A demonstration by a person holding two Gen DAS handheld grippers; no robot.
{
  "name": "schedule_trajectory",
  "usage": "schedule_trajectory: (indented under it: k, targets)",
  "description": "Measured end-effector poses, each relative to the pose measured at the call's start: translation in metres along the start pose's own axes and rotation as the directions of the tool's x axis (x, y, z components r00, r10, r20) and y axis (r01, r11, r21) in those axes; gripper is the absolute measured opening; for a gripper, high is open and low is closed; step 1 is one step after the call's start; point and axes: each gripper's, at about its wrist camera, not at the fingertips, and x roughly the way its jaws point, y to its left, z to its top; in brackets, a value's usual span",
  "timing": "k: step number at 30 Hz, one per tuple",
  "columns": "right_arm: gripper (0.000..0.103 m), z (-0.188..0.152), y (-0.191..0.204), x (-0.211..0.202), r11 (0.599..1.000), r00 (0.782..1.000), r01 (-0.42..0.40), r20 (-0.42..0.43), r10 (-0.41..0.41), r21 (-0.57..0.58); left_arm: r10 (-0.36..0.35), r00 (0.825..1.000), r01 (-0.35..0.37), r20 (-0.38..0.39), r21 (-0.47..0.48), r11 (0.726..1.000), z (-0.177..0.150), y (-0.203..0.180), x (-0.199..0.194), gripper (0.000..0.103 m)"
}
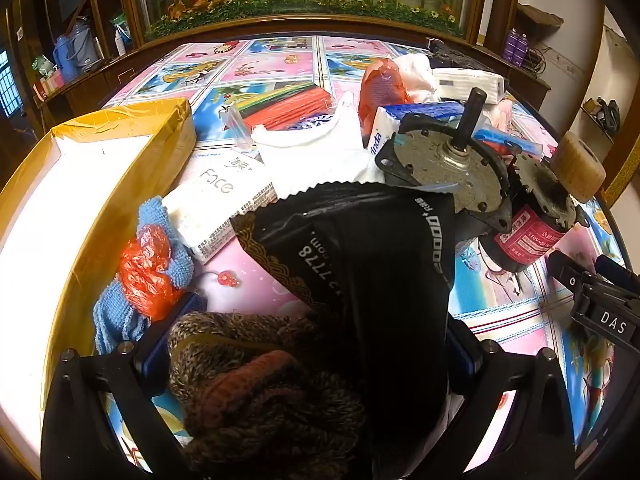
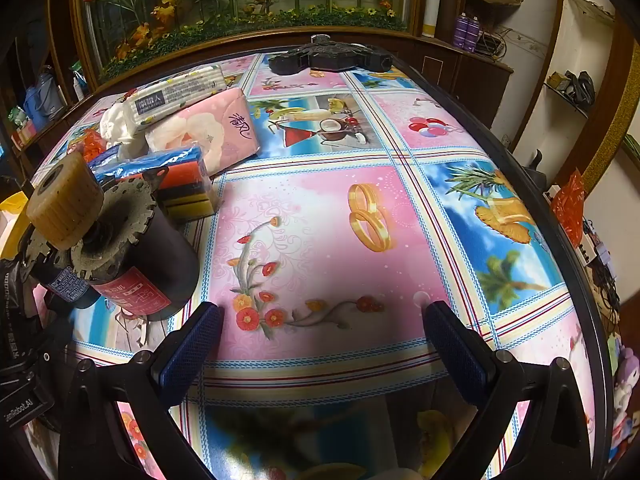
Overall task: Organize soft objects
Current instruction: 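Lift the brown knit hat and black packet with the left gripper toward the tray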
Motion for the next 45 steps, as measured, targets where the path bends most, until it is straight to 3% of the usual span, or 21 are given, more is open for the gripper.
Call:
schedule_trajectory:
  k: [34, 39, 45]
  targets:
    - [0.102, 0.000, 0.000, 0.000, 1.000, 1.000, 0.000, 0.000, 0.000, 0.000, 0.016, 1.000, -0.016, -0.002, -0.019, 1.000, -0.001, -0.002, -0.001, 0.103]
    - [0.102, 0.000, 0.000, 0.000, 1.000, 1.000, -0.002, 0.000, 0.002, -0.001, -0.048, 0.995, 0.054, -0.085, 0.072, 0.996, -0.017, -0.005, -0.013, 0.103]
    - [0.102, -0.006, -0.003, -0.002, 0.999, 0.999, -0.036, -0.008, 0.035, -0.029, -0.058, 0.995, 0.065, -0.077, 0.091, 0.994, -0.025, -0.005, -0.020, 0.103]
